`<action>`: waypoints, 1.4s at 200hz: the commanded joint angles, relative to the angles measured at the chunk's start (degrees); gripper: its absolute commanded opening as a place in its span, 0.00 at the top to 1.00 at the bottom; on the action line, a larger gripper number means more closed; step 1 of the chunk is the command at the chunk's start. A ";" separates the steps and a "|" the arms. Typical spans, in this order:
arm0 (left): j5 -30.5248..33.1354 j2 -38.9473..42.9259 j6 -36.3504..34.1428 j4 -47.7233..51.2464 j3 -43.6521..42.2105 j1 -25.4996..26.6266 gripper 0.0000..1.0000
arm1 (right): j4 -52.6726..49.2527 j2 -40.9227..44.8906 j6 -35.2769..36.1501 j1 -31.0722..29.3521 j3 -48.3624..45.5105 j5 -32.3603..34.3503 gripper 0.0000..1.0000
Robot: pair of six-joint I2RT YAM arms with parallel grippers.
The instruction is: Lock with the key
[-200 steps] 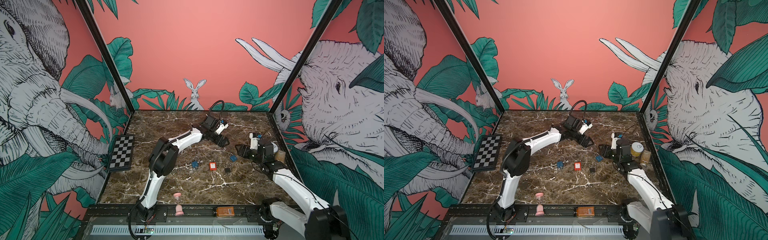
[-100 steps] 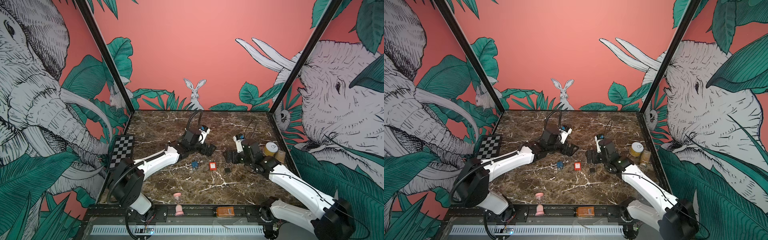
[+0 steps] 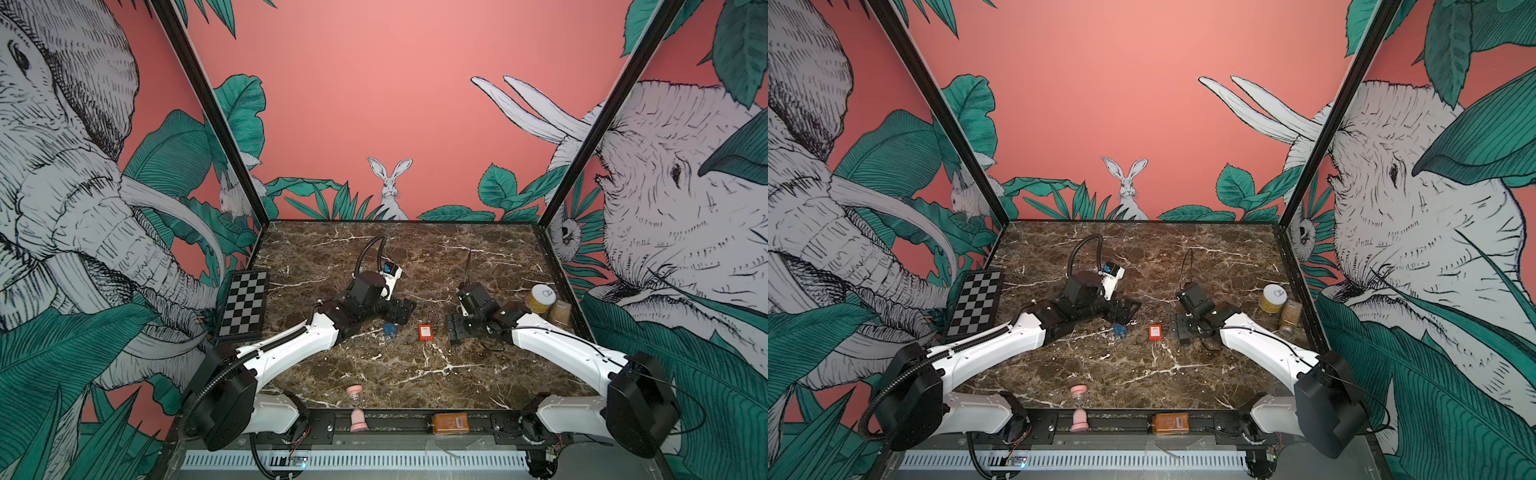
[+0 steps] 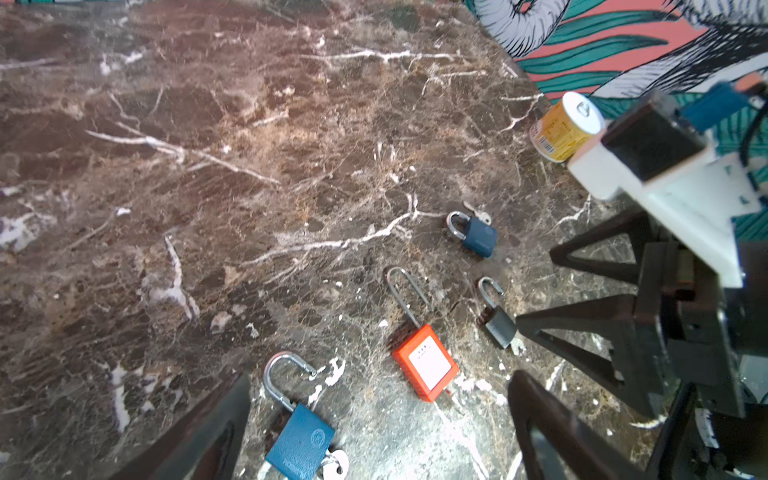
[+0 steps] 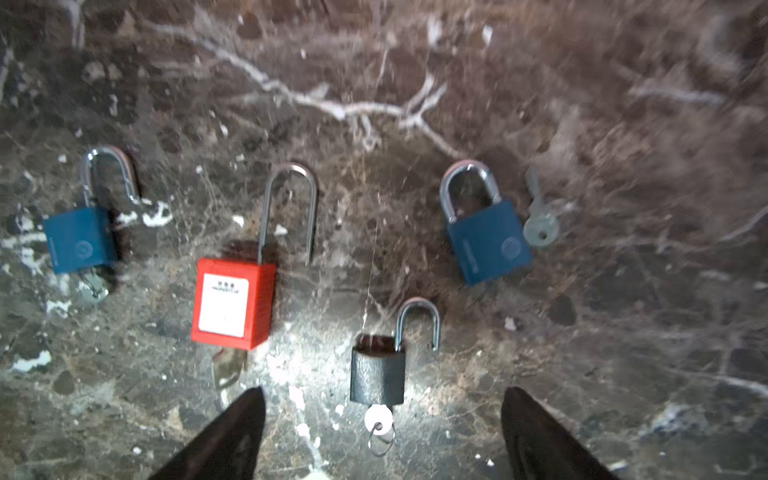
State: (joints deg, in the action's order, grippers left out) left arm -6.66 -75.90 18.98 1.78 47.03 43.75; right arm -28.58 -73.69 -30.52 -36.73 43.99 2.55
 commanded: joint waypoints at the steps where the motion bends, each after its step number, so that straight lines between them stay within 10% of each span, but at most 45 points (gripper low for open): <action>1: -1.31 0.84 1.36 -2.41 -1.27 0.29 0.03 | 2.99 -0.03 -4.19 -0.15 -1.19 -3.28 0.34; 280: -7.47 -2.50 0.53 -3.85 -1.10 0.20 0.03 | -1.28 -14.06 -1.16 -4.08 2.50 3.23 0.60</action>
State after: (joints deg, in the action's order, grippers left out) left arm -13.37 -78.43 19.70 -1.65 46.00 43.75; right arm -27.31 -87.29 -32.36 -40.12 45.76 3.38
